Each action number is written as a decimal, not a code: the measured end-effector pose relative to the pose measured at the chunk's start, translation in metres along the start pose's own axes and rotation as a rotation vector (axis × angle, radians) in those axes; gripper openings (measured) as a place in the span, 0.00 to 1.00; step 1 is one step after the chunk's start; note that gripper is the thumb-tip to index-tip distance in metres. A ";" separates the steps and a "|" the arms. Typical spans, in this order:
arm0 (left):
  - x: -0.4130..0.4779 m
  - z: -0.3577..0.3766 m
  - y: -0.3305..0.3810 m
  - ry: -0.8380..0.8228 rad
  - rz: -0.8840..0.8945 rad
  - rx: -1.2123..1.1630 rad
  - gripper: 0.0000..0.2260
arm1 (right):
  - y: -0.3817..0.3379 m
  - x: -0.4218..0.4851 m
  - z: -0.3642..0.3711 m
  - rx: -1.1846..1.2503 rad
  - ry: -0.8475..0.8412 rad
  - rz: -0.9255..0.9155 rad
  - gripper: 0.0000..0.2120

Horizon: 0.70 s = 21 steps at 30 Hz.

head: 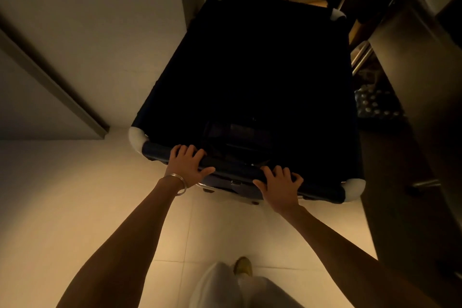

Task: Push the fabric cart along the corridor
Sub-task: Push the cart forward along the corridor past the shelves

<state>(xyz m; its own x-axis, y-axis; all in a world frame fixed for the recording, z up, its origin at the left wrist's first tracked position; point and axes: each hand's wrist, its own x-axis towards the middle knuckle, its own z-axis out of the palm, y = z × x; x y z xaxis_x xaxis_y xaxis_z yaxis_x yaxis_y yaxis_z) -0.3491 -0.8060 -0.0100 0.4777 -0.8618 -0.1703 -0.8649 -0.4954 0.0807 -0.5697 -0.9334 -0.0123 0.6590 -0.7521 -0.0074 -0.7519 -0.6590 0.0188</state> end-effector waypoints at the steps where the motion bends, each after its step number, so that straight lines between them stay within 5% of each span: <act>1: 0.011 -0.004 0.002 -0.018 -0.006 0.012 0.35 | 0.003 0.012 0.001 0.003 -0.012 -0.007 0.24; 17: 0.175 -0.024 0.005 -0.001 0.052 0.060 0.33 | 0.047 0.176 0.004 0.063 -0.089 0.001 0.25; 21: 0.216 -0.033 0.007 0.008 0.068 0.064 0.31 | 0.059 0.220 0.006 0.087 -0.130 -0.010 0.34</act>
<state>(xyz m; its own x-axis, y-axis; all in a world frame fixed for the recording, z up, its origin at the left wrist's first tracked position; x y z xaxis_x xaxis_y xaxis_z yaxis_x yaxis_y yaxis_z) -0.2463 -0.9993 -0.0139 0.4190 -0.8941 -0.1585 -0.9032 -0.4283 0.0286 -0.4690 -1.1375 -0.0186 0.6627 -0.7363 -0.1363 -0.7478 -0.6604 -0.0686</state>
